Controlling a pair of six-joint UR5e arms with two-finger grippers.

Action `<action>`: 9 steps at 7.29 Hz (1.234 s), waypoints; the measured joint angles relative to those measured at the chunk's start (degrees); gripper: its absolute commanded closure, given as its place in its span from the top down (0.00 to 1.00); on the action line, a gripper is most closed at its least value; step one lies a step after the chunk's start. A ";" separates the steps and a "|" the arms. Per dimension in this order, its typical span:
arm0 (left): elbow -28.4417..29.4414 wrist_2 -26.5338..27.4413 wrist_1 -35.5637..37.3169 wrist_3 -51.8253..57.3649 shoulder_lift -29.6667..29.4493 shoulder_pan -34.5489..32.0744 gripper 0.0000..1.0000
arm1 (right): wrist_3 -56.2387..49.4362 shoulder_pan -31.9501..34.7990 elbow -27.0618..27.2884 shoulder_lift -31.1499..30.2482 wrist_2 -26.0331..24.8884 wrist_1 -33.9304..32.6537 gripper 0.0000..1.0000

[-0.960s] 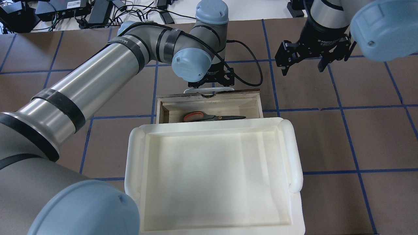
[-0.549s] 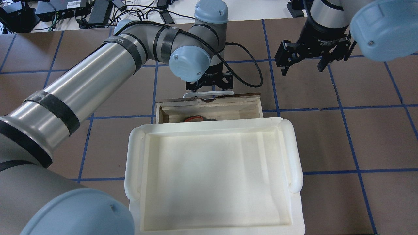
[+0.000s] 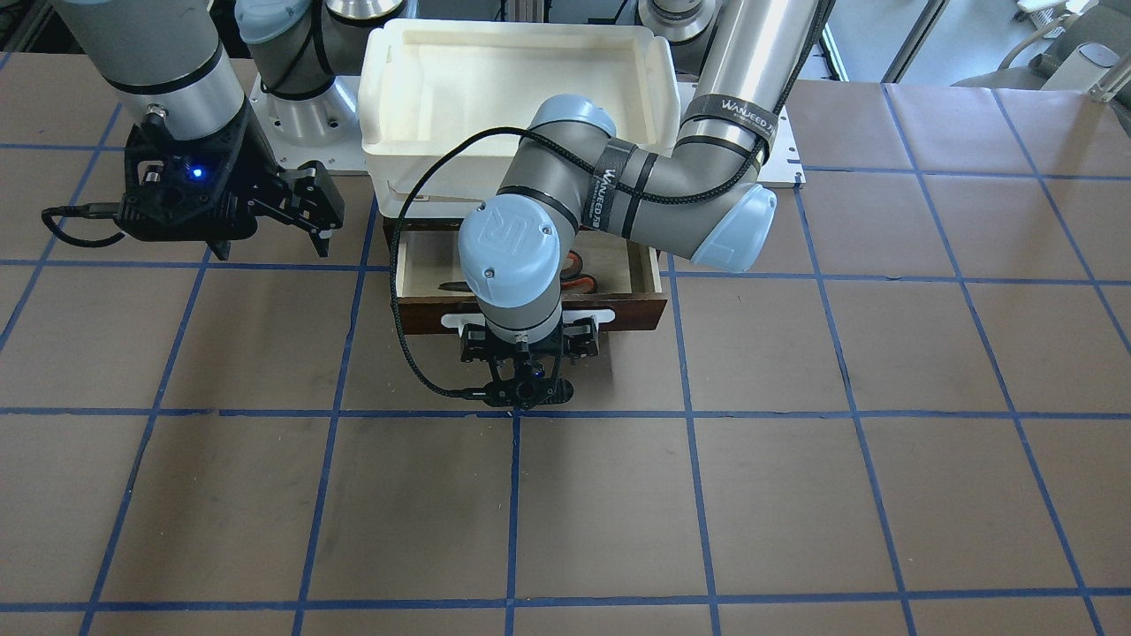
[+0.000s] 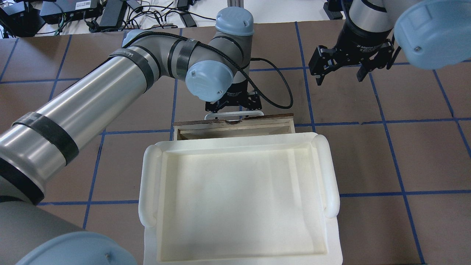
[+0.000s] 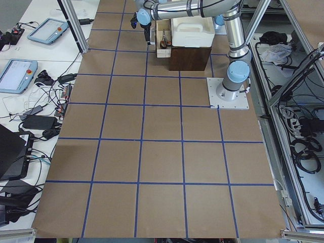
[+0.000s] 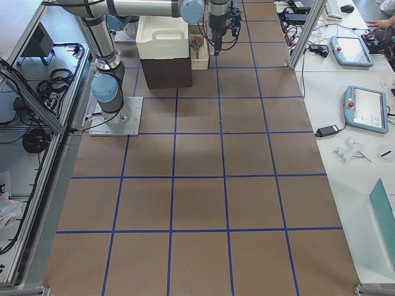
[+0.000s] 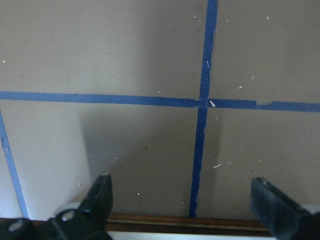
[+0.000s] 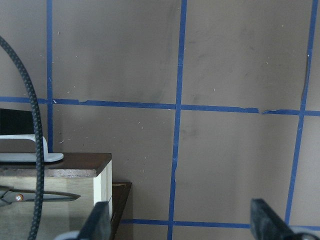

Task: Put scissors in drawer and close it
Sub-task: 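Push the drawer closed with the left gripper, away from the robot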

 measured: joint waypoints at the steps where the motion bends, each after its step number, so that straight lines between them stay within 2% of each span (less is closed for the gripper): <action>1: -0.92 0.00 0.00 -0.01 0.56 -0.24 1.00 | 0.00 0.01 0.00 0.01 0.09 0.00 1.00; 9: -6.84 0.03 -0.06 -0.18 4.75 -1.81 1.00 | 0.03 0.05 0.04 0.01 0.38 0.01 1.00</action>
